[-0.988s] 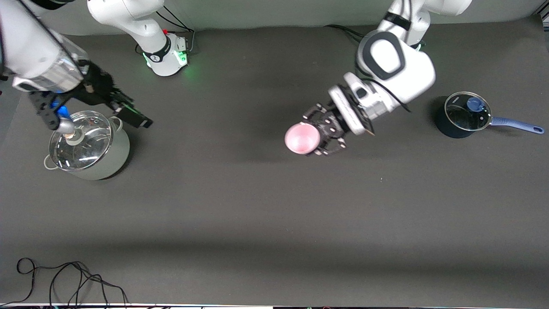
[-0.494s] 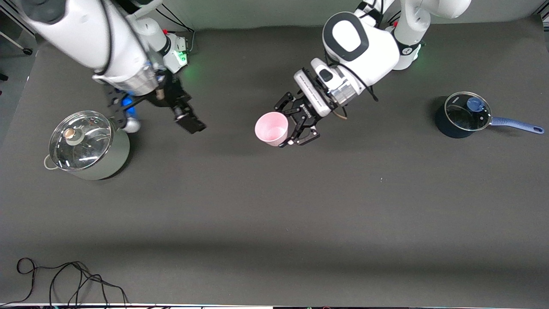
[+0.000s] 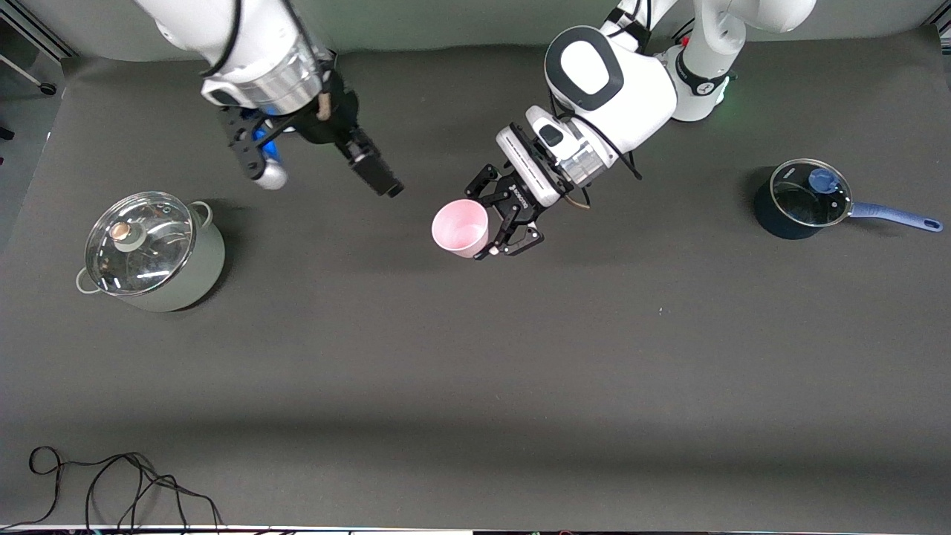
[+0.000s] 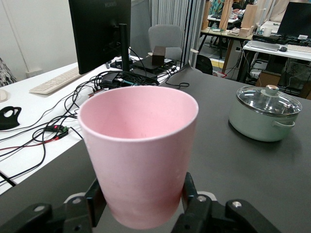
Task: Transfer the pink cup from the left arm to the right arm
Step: 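Close the right gripper on the cup rim beside the left gripper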
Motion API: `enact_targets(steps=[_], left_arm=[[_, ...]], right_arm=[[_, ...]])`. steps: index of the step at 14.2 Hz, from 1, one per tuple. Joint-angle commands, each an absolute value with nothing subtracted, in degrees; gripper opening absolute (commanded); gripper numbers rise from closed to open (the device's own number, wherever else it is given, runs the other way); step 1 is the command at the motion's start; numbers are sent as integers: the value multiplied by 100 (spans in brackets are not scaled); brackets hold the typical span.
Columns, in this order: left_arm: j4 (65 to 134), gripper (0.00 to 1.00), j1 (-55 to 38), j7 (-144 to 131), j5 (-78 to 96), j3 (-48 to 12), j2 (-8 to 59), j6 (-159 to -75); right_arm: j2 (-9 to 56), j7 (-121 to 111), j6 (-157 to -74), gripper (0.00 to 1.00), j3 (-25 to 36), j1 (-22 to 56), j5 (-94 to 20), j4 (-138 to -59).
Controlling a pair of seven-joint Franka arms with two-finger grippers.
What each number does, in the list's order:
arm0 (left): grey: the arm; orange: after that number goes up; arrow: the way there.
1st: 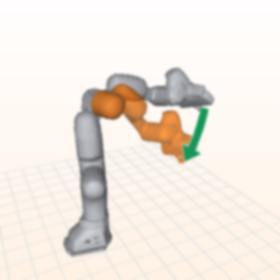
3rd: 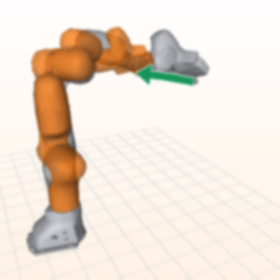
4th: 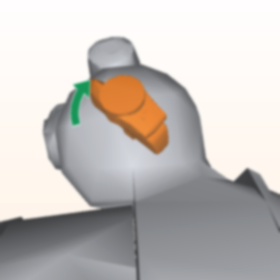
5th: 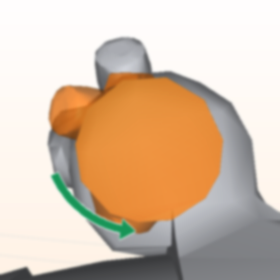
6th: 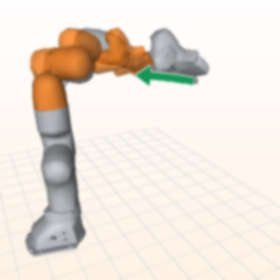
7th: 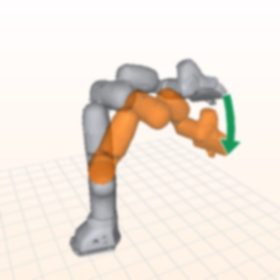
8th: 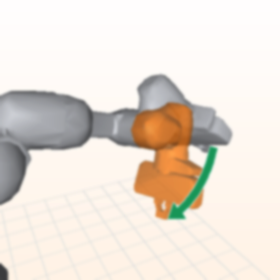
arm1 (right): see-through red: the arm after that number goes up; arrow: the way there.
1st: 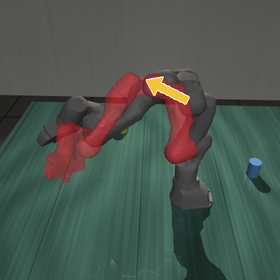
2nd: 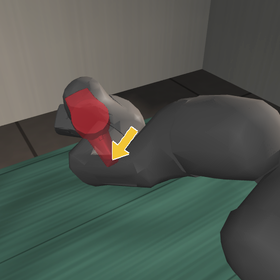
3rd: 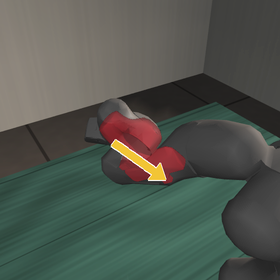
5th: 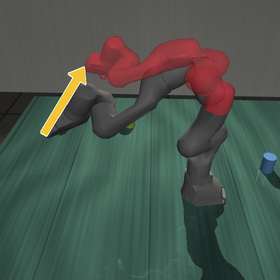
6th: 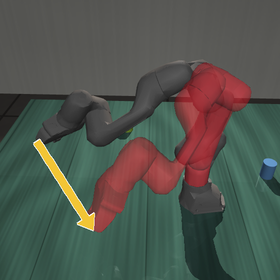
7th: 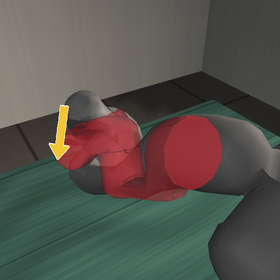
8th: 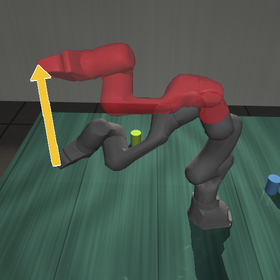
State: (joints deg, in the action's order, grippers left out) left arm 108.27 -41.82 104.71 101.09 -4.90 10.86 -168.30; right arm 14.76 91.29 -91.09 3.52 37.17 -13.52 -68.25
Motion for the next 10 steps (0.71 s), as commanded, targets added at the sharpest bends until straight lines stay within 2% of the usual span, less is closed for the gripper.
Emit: enact_targets(steps=[1, 8, 9, 10], left_arm=[[10696, 12, -4263, 10398, 10248, -501, 1116, -16989], [10688, 12, -4254, 10318, 10266, -501, 1143, -17024], [10688, 12, -4254, 10318, 10266, -501, 1143, -17033], [10688, 12, -4254, 10318, 10274, -501, 1143, -17059]], right_arm=[[1871, 9246, -9324, 100, 422, 3990, -1485, -6618], [2285, 9264, -9668, 100, 308, 4008, -1503, -6618], [2294, 9264, -9720, 90, 299, 4008, -1503, -6627], [2294, 9255, -9756, 67, 308, 4008, -1503, -6627]])
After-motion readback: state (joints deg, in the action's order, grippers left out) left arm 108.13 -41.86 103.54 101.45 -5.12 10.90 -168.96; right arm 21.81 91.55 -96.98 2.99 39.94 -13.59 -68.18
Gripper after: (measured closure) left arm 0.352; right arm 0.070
